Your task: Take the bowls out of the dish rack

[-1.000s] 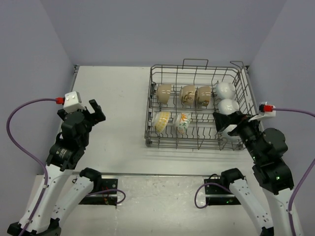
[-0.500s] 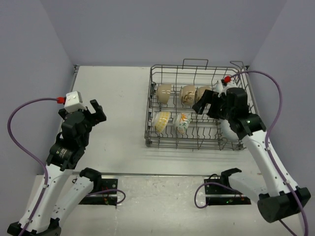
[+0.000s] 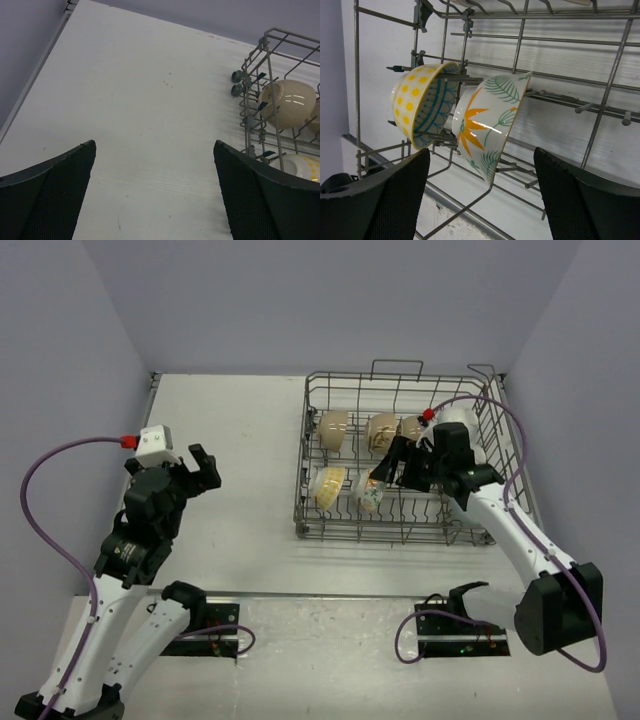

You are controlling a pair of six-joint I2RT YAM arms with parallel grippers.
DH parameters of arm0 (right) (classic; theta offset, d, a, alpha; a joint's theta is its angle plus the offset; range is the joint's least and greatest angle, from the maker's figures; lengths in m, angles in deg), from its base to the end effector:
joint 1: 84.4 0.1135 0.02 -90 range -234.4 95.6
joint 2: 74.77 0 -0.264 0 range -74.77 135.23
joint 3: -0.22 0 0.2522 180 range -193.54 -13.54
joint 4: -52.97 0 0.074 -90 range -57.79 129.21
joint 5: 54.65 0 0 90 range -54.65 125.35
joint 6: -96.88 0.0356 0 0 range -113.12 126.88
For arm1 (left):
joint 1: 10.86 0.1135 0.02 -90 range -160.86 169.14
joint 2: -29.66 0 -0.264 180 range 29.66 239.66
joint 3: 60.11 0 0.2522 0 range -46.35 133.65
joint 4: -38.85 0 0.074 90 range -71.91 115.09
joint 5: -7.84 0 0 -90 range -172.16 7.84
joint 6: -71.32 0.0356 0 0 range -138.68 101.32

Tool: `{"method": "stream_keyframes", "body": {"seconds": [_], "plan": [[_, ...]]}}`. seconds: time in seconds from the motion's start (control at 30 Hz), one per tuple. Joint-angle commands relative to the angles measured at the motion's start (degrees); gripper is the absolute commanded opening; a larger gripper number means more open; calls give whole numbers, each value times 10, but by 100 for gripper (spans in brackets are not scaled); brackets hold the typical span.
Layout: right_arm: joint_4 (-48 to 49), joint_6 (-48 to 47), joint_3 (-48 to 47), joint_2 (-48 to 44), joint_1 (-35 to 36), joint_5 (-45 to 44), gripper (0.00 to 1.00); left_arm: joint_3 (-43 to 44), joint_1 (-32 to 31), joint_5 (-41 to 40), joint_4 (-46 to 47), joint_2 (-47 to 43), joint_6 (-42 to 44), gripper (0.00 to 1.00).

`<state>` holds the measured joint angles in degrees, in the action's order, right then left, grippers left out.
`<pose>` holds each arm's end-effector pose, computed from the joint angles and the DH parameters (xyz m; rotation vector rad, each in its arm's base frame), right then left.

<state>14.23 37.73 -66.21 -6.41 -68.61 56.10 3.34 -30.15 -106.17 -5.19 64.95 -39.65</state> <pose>0.2430 0.0818 0.2805 0.1125 2.3642 0.8253 0.1268 -0.0290 0.3559 -0.3157 1.7972 -0.1085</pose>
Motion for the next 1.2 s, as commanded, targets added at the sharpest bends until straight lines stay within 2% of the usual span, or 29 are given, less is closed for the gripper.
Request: {"method": "stream_keyframes", "body": {"seconds": [0.0,0.2,0.5,1.17], "plan": [[48,-4,6,19,1,57,84,-8,-2,34,35,-9,23,100],[77,-8,19,51,-1,94,78,-8,-2,28,36,-13,23,100],[170,-7,69,72,-54,231,74,-9,-2,27,37,-15,22,100],[246,6,74,141,-79,351,59,-10,-2,27,37,-19,22,100]]}}
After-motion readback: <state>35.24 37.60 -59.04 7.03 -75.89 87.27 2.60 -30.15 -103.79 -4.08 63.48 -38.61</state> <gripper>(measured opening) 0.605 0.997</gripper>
